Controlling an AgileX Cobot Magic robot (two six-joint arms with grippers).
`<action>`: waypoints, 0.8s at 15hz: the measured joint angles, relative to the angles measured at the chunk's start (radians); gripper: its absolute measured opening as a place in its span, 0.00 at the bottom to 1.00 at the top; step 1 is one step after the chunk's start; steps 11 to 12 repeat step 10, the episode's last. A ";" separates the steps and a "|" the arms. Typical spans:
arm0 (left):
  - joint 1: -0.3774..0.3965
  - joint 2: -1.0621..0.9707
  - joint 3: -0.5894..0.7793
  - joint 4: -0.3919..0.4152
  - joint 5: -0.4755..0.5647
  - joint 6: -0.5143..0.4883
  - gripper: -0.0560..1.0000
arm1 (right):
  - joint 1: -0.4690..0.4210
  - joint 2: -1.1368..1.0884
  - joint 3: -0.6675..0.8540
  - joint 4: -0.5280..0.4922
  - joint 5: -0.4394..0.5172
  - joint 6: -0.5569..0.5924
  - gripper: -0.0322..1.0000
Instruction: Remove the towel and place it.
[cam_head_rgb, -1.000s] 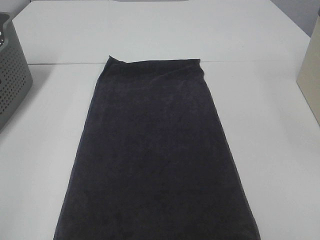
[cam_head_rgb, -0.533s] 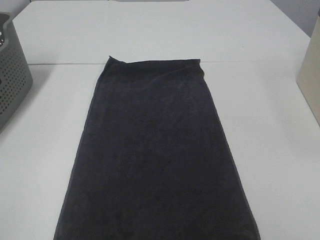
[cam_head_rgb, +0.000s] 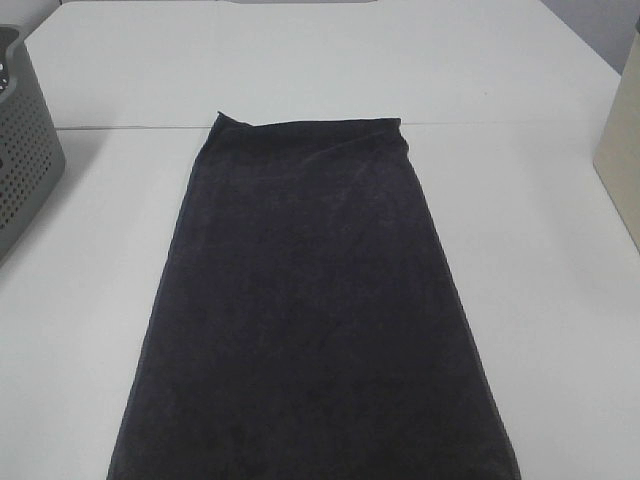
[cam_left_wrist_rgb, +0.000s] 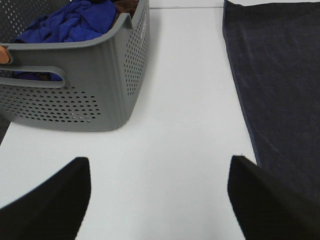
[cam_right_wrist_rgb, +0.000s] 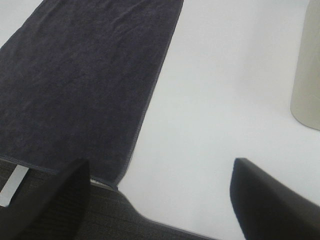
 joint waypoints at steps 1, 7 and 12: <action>0.000 0.000 0.001 0.000 -0.002 0.000 0.73 | 0.000 0.000 0.000 0.000 0.000 0.000 0.75; 0.000 0.000 0.001 0.000 -0.002 0.000 0.73 | 0.000 0.000 0.000 0.001 0.000 0.000 0.75; 0.000 0.000 0.001 0.000 -0.002 0.000 0.73 | 0.000 0.000 0.000 0.001 0.000 0.000 0.75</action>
